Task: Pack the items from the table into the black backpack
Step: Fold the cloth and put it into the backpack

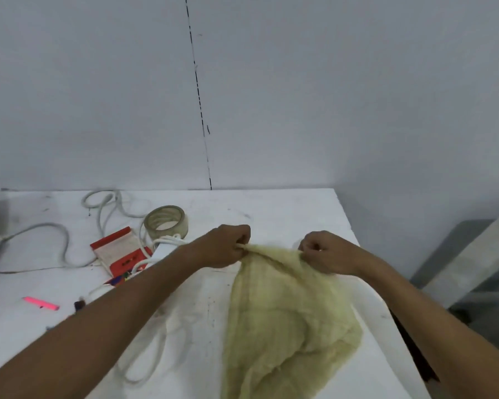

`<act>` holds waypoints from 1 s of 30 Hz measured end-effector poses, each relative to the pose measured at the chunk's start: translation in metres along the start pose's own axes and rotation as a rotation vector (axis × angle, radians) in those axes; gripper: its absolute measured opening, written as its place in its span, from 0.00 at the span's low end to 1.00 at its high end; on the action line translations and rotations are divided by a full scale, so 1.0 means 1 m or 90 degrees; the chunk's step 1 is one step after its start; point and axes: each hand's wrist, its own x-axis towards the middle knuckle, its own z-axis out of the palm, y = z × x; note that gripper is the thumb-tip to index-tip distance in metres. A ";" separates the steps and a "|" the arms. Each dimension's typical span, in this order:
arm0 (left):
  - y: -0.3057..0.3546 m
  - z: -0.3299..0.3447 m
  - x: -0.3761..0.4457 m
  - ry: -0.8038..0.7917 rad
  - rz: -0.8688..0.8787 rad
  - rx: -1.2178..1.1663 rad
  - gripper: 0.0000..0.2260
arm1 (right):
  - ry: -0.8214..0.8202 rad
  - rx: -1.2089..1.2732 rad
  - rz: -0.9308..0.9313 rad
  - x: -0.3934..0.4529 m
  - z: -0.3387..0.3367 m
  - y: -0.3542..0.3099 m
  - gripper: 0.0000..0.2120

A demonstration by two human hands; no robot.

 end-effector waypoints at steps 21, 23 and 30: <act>0.104 -0.240 -0.039 0.283 0.087 0.155 0.10 | 0.039 0.164 -0.157 -0.015 -0.186 -0.153 0.09; 0.111 -0.252 -0.044 0.297 0.094 0.146 0.10 | -0.025 0.266 -0.109 -0.016 -0.193 -0.155 0.14; 0.125 -0.269 -0.054 0.293 0.089 0.225 0.12 | 0.088 0.141 -0.192 -0.019 -0.194 -0.164 0.10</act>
